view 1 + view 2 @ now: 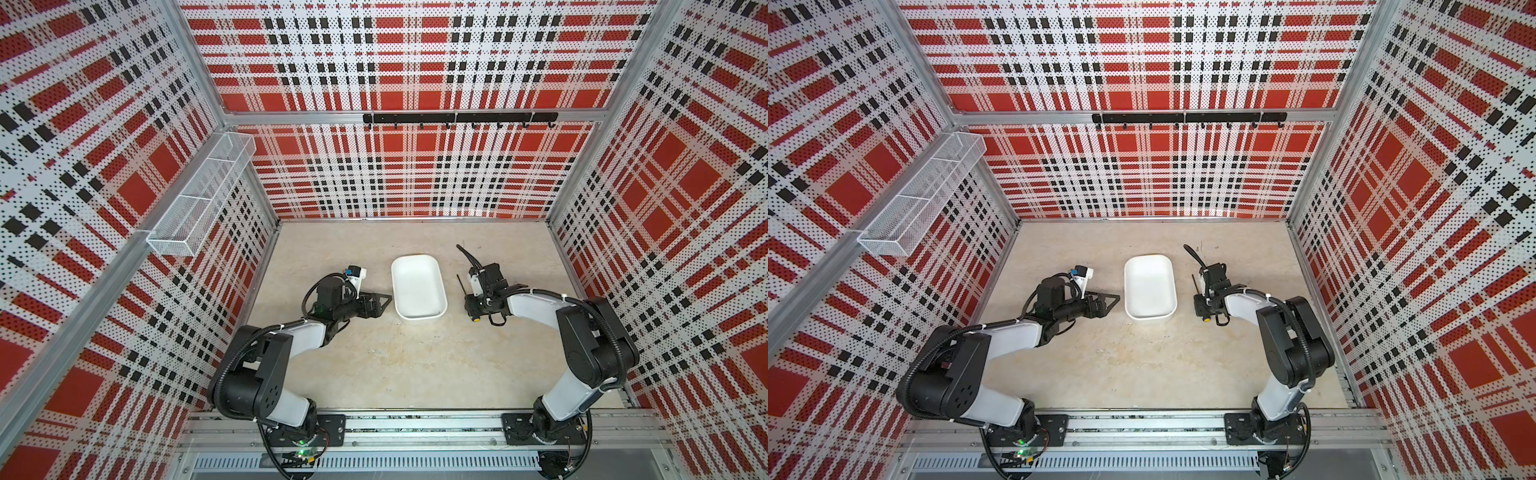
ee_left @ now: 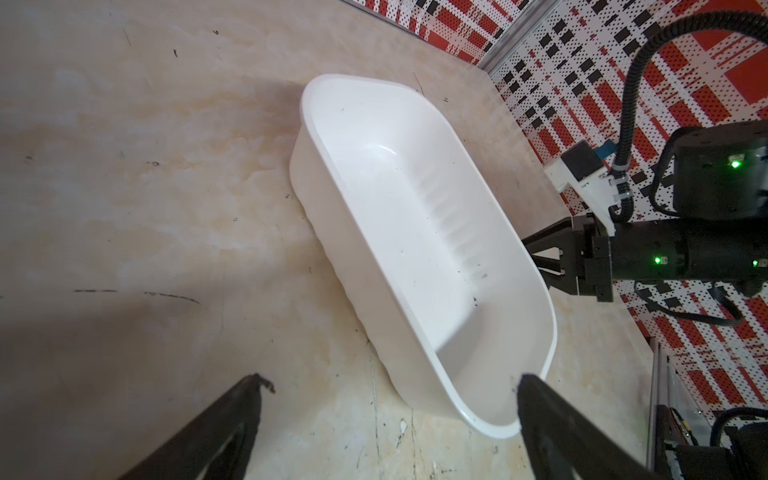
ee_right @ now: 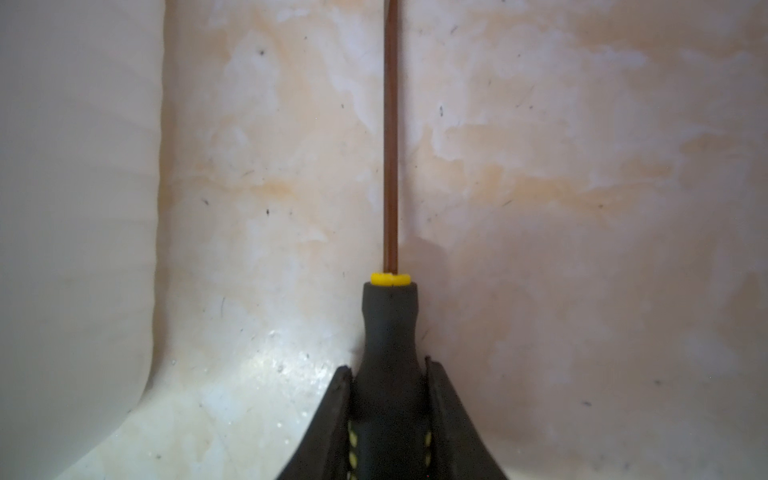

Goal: Put the screwdriver in the bin
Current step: 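Lift the screwdriver with the right gripper and carry it over the white tray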

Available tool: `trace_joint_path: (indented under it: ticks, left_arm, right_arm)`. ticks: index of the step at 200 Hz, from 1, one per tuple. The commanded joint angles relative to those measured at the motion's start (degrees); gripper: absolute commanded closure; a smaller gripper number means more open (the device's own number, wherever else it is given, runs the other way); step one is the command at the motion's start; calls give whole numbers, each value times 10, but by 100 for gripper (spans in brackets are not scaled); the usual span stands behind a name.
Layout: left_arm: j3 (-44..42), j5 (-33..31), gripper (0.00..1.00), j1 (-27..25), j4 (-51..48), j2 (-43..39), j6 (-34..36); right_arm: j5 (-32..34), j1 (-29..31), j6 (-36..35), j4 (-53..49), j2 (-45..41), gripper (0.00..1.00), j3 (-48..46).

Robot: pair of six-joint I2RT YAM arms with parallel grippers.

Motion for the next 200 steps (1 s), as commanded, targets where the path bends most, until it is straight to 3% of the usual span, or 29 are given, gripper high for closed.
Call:
trace_joint_path:
  ticks: [1,29,91,128,170,200]
  left_arm:
    - [19,7,2,4,-12,9,-4]
    - [25,8,2,5,-15,18,-5]
    - [25,6,2,14,-16,11,-3]
    - [27,11,2,19,-16,18,-2]
    - [28,10,2,22,-16,19,4]
    - [28,5,2,23,-16,18,9]
  right_arm:
    - [-2,4,18,-39,-17,90,17]
    - [21,4,57,-84,-61,100,40]
    - [-34,15,169,-61,-212,100,67]
    - [-27,77,216,45,-253,100,63]
    - [76,166,240,198,-225,100,18]
    - [90,199,244,146,-123,100,91]
